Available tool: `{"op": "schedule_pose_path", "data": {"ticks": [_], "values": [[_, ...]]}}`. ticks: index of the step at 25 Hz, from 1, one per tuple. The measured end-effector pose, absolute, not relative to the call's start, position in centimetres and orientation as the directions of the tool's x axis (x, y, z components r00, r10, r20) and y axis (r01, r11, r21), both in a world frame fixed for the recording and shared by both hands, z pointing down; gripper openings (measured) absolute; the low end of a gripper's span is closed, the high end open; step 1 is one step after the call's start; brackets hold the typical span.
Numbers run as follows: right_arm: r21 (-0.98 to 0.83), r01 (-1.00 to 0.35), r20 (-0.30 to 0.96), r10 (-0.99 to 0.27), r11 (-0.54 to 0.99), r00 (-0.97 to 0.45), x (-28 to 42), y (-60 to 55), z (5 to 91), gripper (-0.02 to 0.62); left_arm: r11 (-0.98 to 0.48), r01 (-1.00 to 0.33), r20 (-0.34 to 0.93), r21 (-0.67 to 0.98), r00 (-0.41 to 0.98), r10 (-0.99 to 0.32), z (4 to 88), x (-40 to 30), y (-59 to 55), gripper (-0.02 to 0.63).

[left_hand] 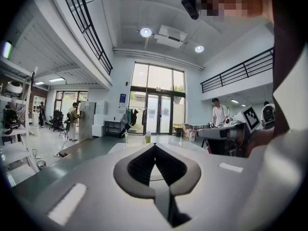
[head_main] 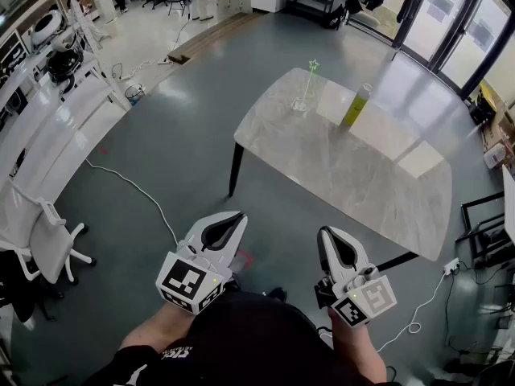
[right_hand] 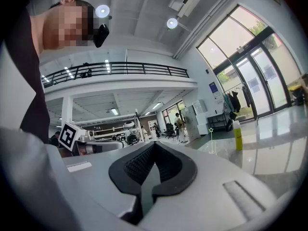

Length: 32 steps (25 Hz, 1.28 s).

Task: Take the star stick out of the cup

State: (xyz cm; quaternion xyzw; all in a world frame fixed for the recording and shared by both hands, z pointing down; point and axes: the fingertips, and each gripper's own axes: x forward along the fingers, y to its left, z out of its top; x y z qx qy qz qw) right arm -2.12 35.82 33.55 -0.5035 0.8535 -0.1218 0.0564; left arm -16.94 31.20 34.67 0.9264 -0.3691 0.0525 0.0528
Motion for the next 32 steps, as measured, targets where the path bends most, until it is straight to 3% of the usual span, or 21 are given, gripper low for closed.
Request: {"op": "schedule_pose_path", "data": {"ticks": [32], "values": [[-0.313, -0.815, 0.034, -0.852, 0.488, -0.523, -12.0, 31.2, 34.9, 0.014, -0.738, -0.67, 0.149, 0.086, 0.741, -0.655, 37.4, -25.9, 27.7, 0.002]]}}
